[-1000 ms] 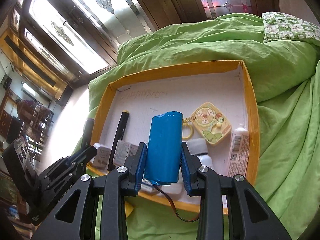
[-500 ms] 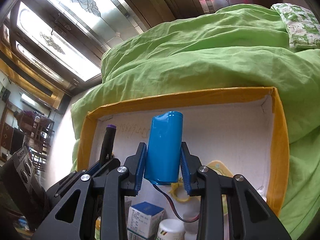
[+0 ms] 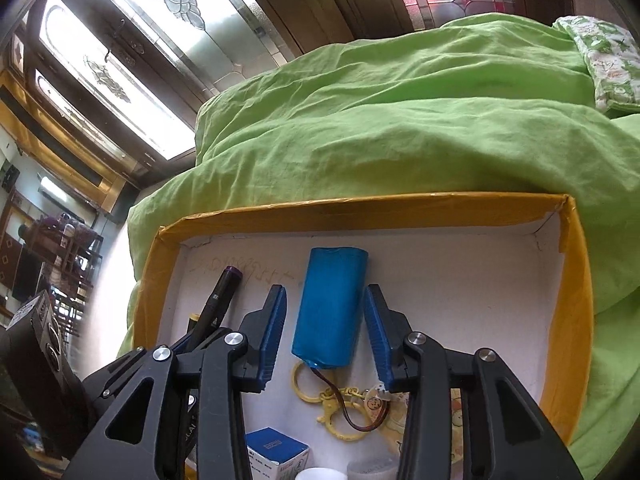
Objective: Organize rigid objects
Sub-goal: 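Lower the pen and battery into the tray and open both tools, then withdraw both tools from the tray toward the pill bottle and yellow jar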
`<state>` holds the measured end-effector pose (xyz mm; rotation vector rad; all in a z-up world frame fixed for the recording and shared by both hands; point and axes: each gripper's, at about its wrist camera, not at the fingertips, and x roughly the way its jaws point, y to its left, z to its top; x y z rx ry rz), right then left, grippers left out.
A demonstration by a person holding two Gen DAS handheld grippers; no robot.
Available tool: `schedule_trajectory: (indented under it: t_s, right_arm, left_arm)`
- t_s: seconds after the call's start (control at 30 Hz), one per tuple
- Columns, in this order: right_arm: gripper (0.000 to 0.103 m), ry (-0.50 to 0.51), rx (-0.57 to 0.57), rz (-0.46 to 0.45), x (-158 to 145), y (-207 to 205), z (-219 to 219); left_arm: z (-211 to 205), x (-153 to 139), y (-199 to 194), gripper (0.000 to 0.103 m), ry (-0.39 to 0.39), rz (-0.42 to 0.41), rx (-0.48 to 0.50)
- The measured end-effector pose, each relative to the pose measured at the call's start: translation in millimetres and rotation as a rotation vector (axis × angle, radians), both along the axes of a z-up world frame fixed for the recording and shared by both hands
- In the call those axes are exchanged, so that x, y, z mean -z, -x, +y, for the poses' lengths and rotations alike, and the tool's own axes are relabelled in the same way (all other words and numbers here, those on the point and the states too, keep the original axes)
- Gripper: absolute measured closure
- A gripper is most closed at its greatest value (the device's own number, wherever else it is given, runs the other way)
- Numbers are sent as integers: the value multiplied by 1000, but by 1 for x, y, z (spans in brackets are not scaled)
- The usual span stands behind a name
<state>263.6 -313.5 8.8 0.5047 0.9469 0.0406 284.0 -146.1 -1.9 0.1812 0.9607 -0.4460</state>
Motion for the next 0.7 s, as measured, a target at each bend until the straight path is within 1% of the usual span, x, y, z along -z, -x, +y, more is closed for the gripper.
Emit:
schedule_trajectory:
  t_s: [0.03, 0.1, 0.13, 0.17, 0.2, 0.27, 0.3, 0.33, 0.43, 0.47, 0.53, 0.6, 0.67, 0.7]
  right_arm:
    - [63, 9, 1, -11, -3, -2, 0]
    - [58, 33, 6, -41, -14, 6, 2]
    - [57, 44, 10, -56, -19, 11, 3]
    - [54, 53, 15, -68, -24, 14, 5]
    - [49, 60, 18, -80, -29, 19, 6]
    - [43, 78, 23, -95, -37, 31, 9]
    - [39, 86, 25, -100, -41, 38, 10]
    - [38, 90, 29, -104, -44, 44, 11]
    - [33, 75, 46, -102, -46, 65, 13]
    - [32, 60, 48, -100, -45, 74, 14]
    - [32, 37, 50, -89, -43, 90, 17]
    - [32, 23, 46, -82, -39, 107, 22]
    - [31, 3, 40, -78, -36, 122, 29]
    - [31, -11, 34, -77, -34, 130, 32]
  left_arm:
    - [1, -1, 1, 87, -3, -3, -1]
    - [3, -2, 5, 75, -17, -9, -5]
    - [4, -3, 7, 64, -26, -12, -10]
    - [6, -5, 11, 57, -32, -15, -18]
    - [9, -8, 15, 55, -33, -23, -27]
    - [15, -16, 27, 45, -33, -38, -40]
    - [19, -20, 34, 42, -35, -45, -44]
    - [24, -24, 41, 37, -37, -52, -48]
    - [44, -35, 69, 31, -35, -66, -65]
    - [54, -38, 80, 26, -25, -65, -77]
    - [76, -38, 105, 23, -1, -51, -89]
    - [100, -33, 132, 22, 8, -53, -96]
    - [127, -21, 153, 22, -14, -68, -120]
    - [140, -14, 161, 22, -24, -80, -149]
